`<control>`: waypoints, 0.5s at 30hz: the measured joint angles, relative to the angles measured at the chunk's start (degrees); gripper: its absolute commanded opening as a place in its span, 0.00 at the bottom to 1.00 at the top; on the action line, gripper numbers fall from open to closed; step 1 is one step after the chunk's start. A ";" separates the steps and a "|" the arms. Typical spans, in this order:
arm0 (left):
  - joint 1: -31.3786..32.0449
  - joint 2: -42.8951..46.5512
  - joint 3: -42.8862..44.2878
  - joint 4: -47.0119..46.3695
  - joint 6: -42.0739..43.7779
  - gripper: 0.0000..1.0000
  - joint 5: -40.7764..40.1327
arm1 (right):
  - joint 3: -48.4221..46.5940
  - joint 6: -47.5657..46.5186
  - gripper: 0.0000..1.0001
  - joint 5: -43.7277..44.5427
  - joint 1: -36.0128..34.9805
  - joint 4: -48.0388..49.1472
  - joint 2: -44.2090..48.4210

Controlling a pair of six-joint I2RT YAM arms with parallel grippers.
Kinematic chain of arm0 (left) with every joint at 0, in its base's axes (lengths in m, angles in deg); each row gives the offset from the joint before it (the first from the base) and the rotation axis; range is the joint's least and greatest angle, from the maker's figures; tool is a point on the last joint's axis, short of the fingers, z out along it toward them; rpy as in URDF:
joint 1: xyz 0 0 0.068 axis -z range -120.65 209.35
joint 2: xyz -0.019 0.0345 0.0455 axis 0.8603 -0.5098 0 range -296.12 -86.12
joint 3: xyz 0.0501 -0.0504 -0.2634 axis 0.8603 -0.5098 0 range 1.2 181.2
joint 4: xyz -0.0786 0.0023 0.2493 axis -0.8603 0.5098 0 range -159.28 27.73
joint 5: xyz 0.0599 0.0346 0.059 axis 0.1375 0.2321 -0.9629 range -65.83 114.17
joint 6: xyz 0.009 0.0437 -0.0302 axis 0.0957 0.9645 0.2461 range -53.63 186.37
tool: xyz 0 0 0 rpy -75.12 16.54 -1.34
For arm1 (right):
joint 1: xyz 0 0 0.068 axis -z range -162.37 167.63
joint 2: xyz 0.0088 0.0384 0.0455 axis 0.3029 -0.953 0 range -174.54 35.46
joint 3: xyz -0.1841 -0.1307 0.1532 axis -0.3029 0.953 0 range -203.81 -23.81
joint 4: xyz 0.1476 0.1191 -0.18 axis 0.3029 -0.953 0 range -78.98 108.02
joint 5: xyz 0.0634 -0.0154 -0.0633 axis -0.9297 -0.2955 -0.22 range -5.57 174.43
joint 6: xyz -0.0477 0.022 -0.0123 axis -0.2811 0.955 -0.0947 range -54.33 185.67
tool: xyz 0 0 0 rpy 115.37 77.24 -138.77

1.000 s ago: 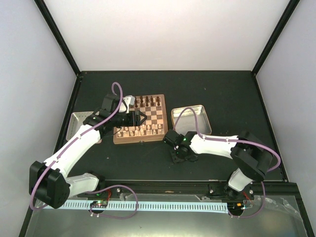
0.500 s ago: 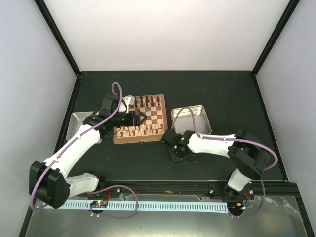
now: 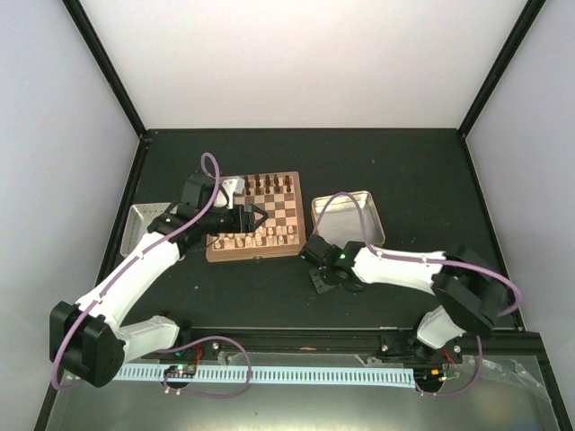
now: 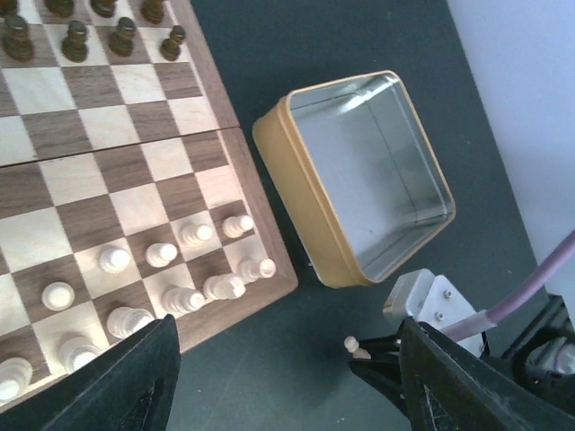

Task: Set up the chess pieces on the board
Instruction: Pick up the chess piece at the center of the board.

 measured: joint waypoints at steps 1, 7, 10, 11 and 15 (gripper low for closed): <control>0.00 0.48 -0.33 -0.39 0.00 0.70 0.70 | 0.87 -0.87 0.11 0.13 0.00 1.31 1.57; -0.02 3.63 -2.56 -3.67 0.74 0.74 9.97 | 7.85 -10.21 0.11 -1.22 0.00 17.59 18.32; -0.02 4.28 -2.75 -4.83 1.70 0.74 16.74 | 10.23 -15.19 0.11 -3.67 0.00 27.06 23.65; -0.11 4.46 -2.80 -5.01 1.99 0.74 18.69 | 10.56 -16.72 0.11 -4.57 0.00 29.24 24.61; -0.28 5.16 -2.84 -5.07 3.45 0.72 26.32 | 10.69 -22.93 0.11 -7.56 0.00 36.26 26.86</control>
